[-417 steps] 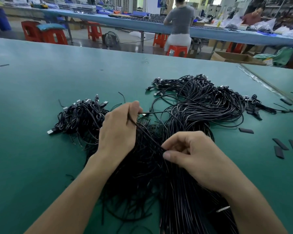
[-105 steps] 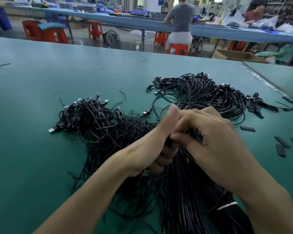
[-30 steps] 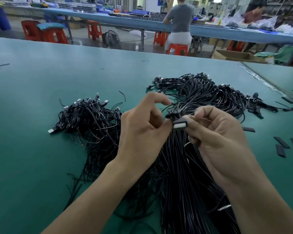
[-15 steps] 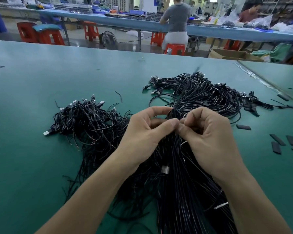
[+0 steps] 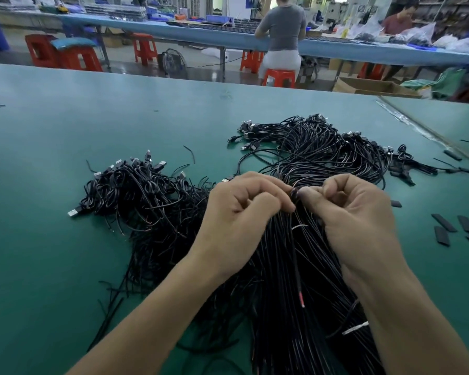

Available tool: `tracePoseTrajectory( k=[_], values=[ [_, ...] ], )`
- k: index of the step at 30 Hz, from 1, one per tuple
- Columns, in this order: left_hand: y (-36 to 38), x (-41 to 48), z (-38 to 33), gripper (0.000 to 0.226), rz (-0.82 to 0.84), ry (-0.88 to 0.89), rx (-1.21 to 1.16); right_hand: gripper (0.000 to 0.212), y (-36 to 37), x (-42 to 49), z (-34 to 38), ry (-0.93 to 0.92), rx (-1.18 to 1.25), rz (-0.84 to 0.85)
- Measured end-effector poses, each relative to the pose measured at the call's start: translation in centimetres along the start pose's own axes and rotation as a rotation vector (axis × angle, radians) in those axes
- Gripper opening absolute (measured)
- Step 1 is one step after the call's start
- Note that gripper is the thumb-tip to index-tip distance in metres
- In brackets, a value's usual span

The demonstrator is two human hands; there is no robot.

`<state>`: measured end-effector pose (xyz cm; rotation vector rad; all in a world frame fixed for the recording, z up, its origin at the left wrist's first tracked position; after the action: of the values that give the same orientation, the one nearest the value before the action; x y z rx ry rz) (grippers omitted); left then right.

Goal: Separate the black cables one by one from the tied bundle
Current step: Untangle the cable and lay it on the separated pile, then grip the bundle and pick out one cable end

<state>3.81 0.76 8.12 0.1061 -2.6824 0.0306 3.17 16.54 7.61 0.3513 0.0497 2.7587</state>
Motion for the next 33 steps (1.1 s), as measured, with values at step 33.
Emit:
tracePoseTrajectory(
  k=[33],
  values=[
    [-1.1, 1.0, 3.0, 0.035, 0.057, -0.424, -0.366, 0.037, 2.9, -2.0, 2.0, -0.224, -0.147, 0.205]
  ],
)
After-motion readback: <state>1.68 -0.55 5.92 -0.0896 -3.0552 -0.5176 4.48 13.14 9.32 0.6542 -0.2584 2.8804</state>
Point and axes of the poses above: each hand's wrist, its own x-axis towards the middle knuckle, its own y-axis out of the palm, z = x × y, the point moved 9 cm from there along x, towards the middle knuckle, and after that the axes turned 9 degrees about -z, right-handed, at the moved point
